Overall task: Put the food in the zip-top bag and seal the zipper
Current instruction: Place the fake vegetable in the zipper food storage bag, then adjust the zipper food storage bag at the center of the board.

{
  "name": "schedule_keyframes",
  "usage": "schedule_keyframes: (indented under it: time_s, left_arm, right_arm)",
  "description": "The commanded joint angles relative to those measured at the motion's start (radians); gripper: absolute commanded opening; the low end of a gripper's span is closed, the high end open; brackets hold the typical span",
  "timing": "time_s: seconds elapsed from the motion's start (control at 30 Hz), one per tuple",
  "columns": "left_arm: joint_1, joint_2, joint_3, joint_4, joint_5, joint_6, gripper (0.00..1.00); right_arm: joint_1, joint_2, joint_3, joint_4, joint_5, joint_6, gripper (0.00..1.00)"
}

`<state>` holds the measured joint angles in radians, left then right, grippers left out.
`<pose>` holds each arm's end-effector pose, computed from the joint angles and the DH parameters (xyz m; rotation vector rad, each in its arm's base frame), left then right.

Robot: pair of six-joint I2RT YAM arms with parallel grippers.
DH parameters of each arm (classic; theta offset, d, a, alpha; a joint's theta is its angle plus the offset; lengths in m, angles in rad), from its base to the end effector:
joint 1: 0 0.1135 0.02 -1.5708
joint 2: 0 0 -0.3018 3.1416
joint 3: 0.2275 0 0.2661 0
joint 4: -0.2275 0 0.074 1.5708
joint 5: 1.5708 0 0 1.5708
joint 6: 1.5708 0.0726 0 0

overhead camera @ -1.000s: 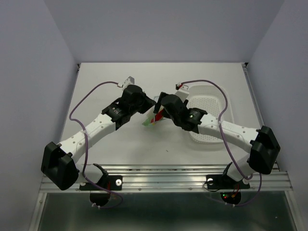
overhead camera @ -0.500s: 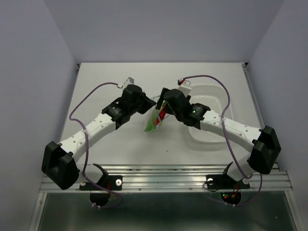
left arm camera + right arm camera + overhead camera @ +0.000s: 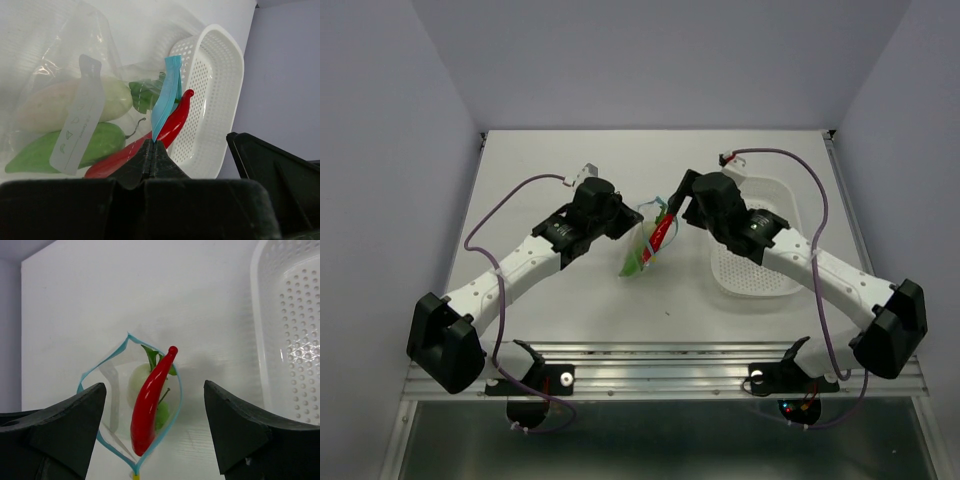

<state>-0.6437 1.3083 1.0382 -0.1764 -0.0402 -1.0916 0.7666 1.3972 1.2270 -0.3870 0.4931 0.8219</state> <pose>0.2735 -0.2016 0.3304 -0.5118 2.1226 -1.0208 0.2764 0.2185 0.3531 0.3458 2.0579 0.4539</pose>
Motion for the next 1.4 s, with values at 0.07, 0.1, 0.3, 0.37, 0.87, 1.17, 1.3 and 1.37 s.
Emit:
schedule_keyframes:
  time_s: [0.07, 0.1, 0.3, 0.37, 0.87, 1.17, 1.3, 1.37]
  left_arm:
    - [0.009, -0.014, -0.017, 0.022, 0.003, -0.011, 0.0]
    - [0.009, -0.014, -0.017, 0.023, 0.003, -0.013, 0.0]
    - [0.01, -0.018, -0.023, 0.023, 0.003, -0.014, 0.0]
    - [0.009, -0.018, -0.023, 0.022, 0.005, -0.014, 0.0]
    - [0.012, -0.02, -0.032, 0.032, 0.017, -0.016, 0.0]
    - [0.012, -0.027, -0.04, 0.037, 0.02, -0.019, 0.0]
    - [0.012, -0.034, -0.043, 0.038, 0.022, -0.021, 0.0]
    - [0.012, -0.035, -0.047, 0.041, 0.025, -0.021, 0.0]
  right_arm:
    - [-0.041, -0.079, -0.061, -0.006, -0.033, -0.021, 0.79]
    - [-0.041, -0.081, -0.066, -0.004, -0.039, -0.02, 0.78]
    - [-0.059, -0.04, -0.078, -0.003, -0.103, -0.015, 0.72]
    - [-0.059, -0.029, -0.086, -0.003, -0.117, -0.006, 0.7]
    - [-0.069, 0.052, -0.146, 0.109, -0.199, 0.013, 0.61]
    - [-0.078, 0.071, -0.185, 0.152, -0.191, 0.042, 0.56]
    - [-0.078, 0.085, -0.193, 0.177, -0.199, 0.046, 0.55]
    - [-0.078, 0.092, -0.198, 0.203, -0.205, 0.046, 0.54]
